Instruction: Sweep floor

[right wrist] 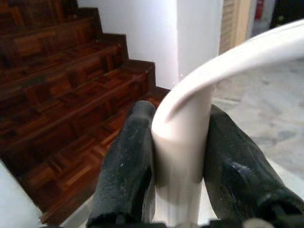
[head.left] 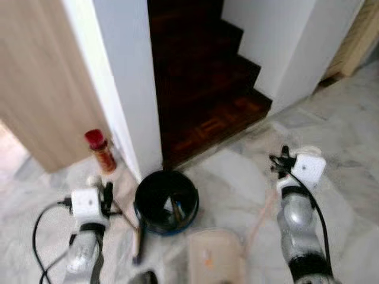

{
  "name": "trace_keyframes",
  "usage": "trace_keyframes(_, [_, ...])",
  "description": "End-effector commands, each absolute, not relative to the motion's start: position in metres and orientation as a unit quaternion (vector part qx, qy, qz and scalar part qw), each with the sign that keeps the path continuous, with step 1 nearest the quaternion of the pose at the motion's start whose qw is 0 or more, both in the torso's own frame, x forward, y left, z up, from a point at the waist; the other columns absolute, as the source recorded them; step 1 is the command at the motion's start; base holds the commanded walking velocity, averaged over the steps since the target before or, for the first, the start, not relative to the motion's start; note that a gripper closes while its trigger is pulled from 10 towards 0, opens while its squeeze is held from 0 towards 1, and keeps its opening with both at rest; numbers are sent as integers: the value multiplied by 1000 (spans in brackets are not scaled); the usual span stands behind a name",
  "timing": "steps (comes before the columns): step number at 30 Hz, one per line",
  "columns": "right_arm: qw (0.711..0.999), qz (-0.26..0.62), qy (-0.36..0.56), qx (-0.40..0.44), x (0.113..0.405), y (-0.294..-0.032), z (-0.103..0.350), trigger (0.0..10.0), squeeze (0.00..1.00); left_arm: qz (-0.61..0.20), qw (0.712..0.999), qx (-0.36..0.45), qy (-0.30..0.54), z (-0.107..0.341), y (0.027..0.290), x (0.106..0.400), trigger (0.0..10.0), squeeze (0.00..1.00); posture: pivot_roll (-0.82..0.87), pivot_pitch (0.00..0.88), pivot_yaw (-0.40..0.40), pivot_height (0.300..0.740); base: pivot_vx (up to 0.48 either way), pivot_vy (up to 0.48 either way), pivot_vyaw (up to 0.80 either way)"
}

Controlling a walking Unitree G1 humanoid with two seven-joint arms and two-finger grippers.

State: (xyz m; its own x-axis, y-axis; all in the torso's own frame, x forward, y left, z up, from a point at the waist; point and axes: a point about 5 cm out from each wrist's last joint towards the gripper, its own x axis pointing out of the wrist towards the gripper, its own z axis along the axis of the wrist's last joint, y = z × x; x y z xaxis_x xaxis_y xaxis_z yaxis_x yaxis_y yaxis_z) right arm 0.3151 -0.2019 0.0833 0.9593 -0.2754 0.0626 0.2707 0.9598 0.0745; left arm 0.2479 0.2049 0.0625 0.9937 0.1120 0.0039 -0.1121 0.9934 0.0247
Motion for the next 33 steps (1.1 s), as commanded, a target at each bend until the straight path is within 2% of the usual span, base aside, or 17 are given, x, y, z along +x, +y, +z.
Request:
trace_keyframes(1, [988, -147, -48, 23, 316, -209, 90, 10000, 0, 62, 998, 15, 13, 58, 209, 246, 10000, 0, 106, 124, -33, 740, -281, 0, 0])
trace_keyframes(17, [988, -145, -48, 27, 318, -207, 89, 10000, 0, 70, 997, 17, 12, 58, 213, 245, 10000, 0, 108, 130, -36, 740, -277, 0, 0])
trace_keyframes(30, [988, -146, -32, 30, 318, -207, 84, 10000, 0, 80, 996, 20, 22, 54, 214, 244, 10000, 0, 103, 133, -38, 740, 0, 0, 0])
trace_keyframes(33, [988, -145, -31, 34, 318, -207, 84, 10000, 0, 80, 996, 19, 23, 53, 213, 244, 10000, 0, 102, 133, -38, 740, 0, 0, -692])
